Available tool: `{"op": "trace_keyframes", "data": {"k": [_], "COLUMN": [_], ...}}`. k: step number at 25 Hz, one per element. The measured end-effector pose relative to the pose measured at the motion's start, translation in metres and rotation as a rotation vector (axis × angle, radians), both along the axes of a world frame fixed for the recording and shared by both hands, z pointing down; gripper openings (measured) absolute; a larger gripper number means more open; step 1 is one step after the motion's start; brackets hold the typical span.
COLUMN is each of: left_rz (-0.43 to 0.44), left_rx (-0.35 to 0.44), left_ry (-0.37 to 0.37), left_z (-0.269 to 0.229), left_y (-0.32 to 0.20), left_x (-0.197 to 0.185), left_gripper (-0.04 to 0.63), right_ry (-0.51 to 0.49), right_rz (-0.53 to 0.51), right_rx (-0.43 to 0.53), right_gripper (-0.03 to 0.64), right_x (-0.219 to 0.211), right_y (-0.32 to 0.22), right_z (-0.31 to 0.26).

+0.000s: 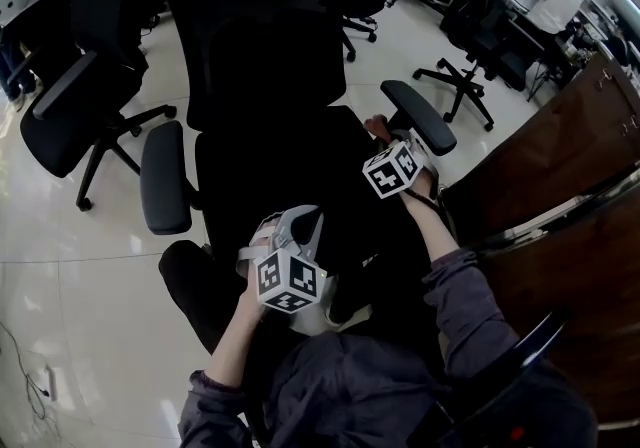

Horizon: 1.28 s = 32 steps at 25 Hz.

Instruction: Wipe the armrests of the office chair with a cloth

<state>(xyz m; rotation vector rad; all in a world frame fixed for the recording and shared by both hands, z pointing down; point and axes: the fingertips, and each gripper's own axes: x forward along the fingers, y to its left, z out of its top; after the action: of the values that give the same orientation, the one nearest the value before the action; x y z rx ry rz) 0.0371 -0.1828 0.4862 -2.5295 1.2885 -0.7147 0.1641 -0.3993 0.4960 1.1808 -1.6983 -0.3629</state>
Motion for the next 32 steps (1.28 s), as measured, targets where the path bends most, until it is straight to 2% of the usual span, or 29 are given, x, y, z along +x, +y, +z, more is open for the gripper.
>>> {"op": "trace_keyframes", "data": {"k": [7, 10, 14, 20, 25, 29, 32], "left_rz": [-0.028, -0.039, -0.024, -0.024, -0.028, -0.034, -0.044], "left_rx": [0.009, 0.015, 0.033, 0.057, 0.074, 0.088, 0.087], "left_ry": [0.005, -0.029, -0.113, -0.180, -0.223, -0.259, -0.270], "left_z": [-0.019, -0.025, -0.035, -0.052, -0.067, -0.076, -0.082], "left_y": [-0.004, -0.007, -0.001, 0.016, 0.031, 0.039, 0.042], "left_x": [-0.009, -0.011, -0.012, -0.021, -0.030, -0.032, -0.032], "left_gripper": [0.015, 0.017, 0.017, 0.017, 0.017, 0.017, 0.017], "right_ry": [-0.030, -0.045, -0.065, -0.066, -0.121, -0.131, -0.146], "right_rz": [-0.016, -0.034, -0.084, -0.269, -0.450, -0.552, -0.590], "right_rx": [0.000, 0.014, 0.013, 0.038, 0.053, 0.054, 0.044], "right_gripper": [0.049, 0.049, 0.049, 0.049, 0.049, 0.049, 0.049], "right_x": [0.000, -0.005, -0.022, -0.078, -0.129, -0.141, -0.142], "right_y": [-0.003, -0.006, 0.002, 0.046, 0.093, 0.123, 0.135], "right_z": [0.000, -0.005, -0.016, -0.044, -0.086, -0.113, -0.122]}}
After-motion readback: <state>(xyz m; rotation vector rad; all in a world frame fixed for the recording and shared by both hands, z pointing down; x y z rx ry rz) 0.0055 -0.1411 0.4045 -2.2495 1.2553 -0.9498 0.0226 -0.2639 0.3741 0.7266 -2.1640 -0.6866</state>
